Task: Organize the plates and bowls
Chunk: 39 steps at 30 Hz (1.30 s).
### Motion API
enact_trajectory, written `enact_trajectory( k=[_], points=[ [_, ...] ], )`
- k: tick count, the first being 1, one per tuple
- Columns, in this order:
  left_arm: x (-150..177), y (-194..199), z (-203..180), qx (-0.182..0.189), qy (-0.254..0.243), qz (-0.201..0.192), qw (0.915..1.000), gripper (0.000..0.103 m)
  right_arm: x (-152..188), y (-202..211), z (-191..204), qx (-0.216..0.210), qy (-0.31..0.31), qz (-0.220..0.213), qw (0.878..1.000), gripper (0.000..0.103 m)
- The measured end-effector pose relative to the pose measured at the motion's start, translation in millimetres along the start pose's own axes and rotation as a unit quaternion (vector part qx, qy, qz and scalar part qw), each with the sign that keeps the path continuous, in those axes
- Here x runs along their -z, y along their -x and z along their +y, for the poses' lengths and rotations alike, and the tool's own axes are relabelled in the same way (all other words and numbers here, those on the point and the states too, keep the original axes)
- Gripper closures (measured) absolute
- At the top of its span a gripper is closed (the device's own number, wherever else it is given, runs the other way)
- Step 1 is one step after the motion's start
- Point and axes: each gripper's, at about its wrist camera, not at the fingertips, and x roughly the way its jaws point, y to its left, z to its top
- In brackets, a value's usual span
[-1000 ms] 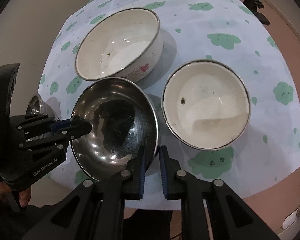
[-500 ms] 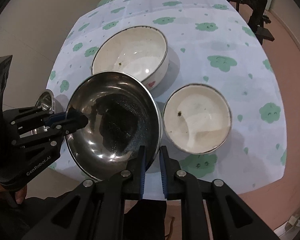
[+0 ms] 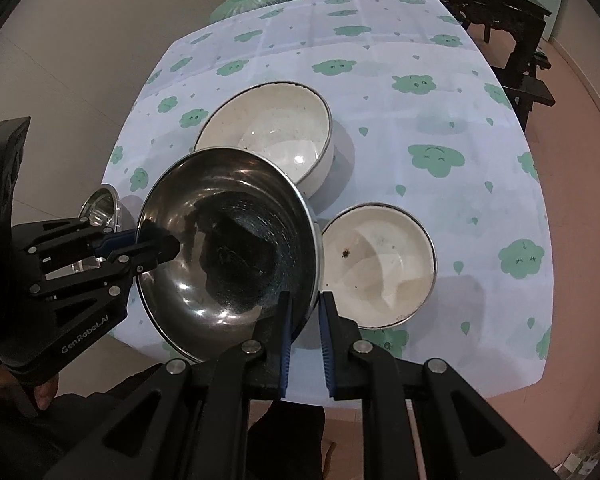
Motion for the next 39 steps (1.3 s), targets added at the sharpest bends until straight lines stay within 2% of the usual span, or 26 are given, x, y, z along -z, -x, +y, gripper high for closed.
enact_trajectory(
  k=[39],
  points=[
    [-61.4, -16.1, 50.0, 0.005, 0.003, -0.001, 1.0000, 0.094, -72.4, -9.9, 15.1, 0.019, 0.002, 0.000, 1.000, 0.088]
  ],
)
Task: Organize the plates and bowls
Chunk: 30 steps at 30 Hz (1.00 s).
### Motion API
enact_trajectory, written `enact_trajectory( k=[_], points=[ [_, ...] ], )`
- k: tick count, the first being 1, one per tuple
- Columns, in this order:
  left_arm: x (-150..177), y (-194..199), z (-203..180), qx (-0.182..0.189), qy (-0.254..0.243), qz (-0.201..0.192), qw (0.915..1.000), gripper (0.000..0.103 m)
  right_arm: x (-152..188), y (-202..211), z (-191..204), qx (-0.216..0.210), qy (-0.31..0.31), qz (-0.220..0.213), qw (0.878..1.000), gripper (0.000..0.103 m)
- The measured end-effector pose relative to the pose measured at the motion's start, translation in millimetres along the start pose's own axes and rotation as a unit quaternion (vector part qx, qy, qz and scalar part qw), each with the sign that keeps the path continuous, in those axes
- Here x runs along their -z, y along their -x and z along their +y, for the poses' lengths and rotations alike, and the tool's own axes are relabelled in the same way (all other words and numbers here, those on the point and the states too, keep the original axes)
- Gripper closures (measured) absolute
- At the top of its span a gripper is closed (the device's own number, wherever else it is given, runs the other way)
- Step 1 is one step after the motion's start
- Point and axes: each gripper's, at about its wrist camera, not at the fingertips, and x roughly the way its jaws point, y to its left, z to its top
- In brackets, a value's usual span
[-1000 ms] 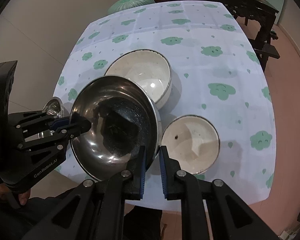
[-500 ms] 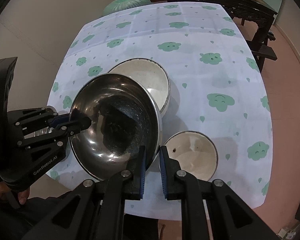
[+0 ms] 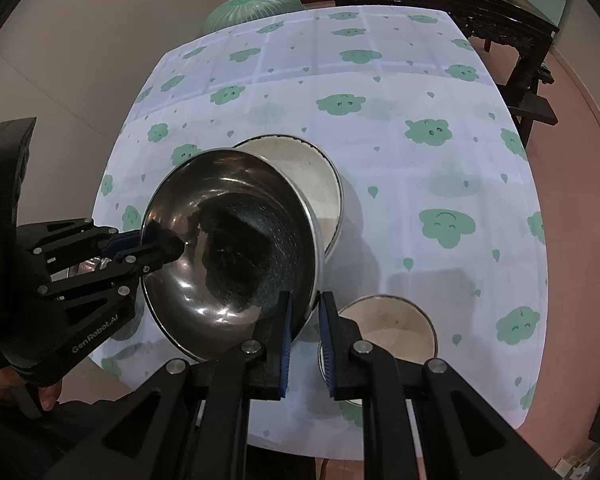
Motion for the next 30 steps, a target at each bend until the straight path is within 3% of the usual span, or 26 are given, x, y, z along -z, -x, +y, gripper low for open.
enact_trajectory(
  k=[19, 30],
  points=[
    [-20.2, -18.1, 23.7, 0.001, 0.001, 0.007, 1.0000, 0.094, -33.8, -15.6, 8.4, 0.010, 0.000, 0.004, 1.000, 0.088],
    [-33.6, -49.6, 33.1, 0.000, -0.007, 0.030, 0.9995, 0.094, -58.8, -43.3, 3.4, 0.021, -0.006, 0.025, 0.999, 0.088]
  ],
)
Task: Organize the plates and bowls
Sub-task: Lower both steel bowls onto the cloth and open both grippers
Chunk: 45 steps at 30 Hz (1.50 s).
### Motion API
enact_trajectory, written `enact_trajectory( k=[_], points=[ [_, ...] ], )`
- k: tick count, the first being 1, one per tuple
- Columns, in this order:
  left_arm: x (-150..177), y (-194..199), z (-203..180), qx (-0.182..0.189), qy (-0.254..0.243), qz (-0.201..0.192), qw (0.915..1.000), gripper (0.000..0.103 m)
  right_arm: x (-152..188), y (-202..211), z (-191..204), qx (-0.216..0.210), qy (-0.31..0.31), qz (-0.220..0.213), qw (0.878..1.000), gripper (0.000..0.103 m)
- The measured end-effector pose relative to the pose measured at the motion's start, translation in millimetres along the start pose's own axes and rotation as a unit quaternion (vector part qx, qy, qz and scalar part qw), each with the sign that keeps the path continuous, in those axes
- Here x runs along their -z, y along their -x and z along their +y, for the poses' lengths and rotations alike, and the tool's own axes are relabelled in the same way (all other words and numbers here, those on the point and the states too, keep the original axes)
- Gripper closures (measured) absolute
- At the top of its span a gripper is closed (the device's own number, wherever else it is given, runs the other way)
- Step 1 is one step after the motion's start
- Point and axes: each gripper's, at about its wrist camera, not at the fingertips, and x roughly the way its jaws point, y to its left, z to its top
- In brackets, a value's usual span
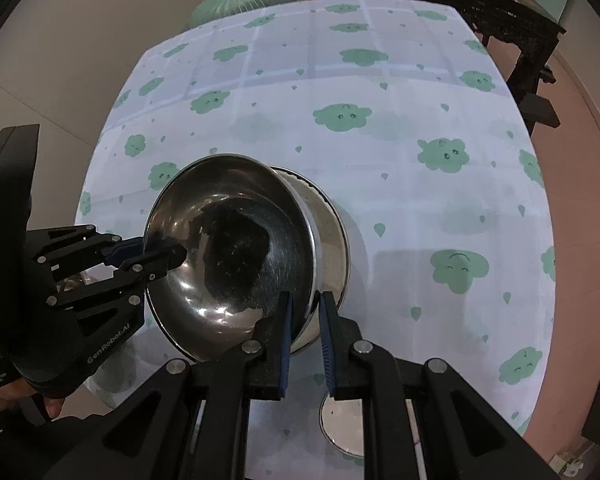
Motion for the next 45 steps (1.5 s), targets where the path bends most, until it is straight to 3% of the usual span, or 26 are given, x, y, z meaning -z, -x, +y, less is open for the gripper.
enact_trajectory(
  k=[13, 45],
  points=[
    [-3.6, -28.9, 0.9, -0.008, -0.013, 0.025, 0.9996, 0.094, -1.5, -42.4, -6.3, -0.001, -0.014, 0.041, 0.999, 0.088],
    [-5.0, -30.3, -0.3, -0.016, -0.024, 0.028, 0.9992, 0.094, -1.5, -45.5, -3.6, 0.002, -0.005, 0.047, 0.999, 0.087]
  ],
)
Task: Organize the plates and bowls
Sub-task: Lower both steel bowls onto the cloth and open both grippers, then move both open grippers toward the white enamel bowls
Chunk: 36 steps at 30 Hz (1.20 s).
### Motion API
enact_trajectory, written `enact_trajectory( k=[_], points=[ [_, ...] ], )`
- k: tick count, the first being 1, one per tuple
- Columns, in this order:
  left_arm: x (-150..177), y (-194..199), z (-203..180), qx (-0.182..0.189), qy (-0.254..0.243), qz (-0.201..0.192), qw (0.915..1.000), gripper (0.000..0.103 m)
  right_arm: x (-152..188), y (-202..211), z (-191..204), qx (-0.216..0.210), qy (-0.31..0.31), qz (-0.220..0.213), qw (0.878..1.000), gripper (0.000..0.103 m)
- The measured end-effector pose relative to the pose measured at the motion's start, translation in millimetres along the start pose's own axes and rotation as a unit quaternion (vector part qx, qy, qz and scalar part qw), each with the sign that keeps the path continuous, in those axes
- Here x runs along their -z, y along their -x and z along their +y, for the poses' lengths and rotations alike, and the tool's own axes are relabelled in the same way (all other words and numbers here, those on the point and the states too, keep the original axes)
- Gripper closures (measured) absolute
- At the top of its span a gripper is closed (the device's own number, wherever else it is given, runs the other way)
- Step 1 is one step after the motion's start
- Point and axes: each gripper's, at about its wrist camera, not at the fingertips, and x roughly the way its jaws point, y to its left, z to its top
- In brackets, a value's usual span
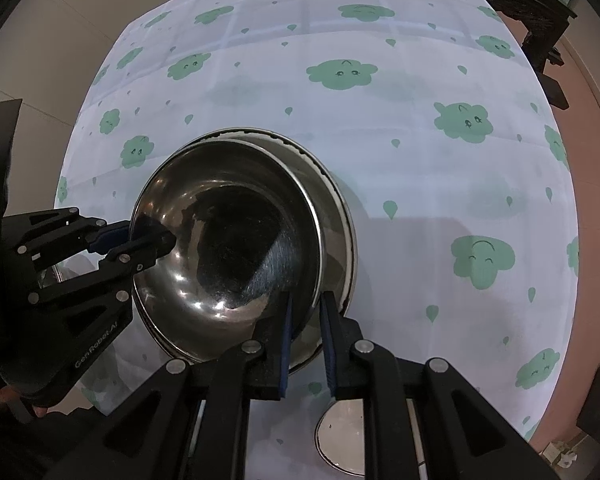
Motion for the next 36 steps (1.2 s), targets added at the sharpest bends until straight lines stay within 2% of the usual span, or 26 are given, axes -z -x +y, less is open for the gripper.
enact_trajectory(
  k=[2, 5, 22, 36],
  points=[
    [0.6, 0.1, 0.3, 0.001, 0.002, 0.001, 1.0000, 0.092, -0.6, -1.1, 0.0, 0.000, 0.001, 0.001, 1.000, 0.087],
    [2.5, 1.0, 0.9, 0.012, 0.008, 0.003, 0.9999, 0.081, 1.7, -0.8, 2.1, 0.002, 0.005, 0.007, 1.000, 0.086],
    [12.8, 4.9, 4.1, 0.023, 0.020, 0.004, 0.9995, 0.077, 6.8, -1.3, 10.1, -0.001, 0.002, 0.020, 1.000, 0.085],
    [14.0, 23.5, 10.9, 0.019, 0.037, -0.023, 0.9989, 0.070, 8.5, 25.7, 18.1, -0.002, 0.002, -0.020, 1.000, 0.081]
  ],
)
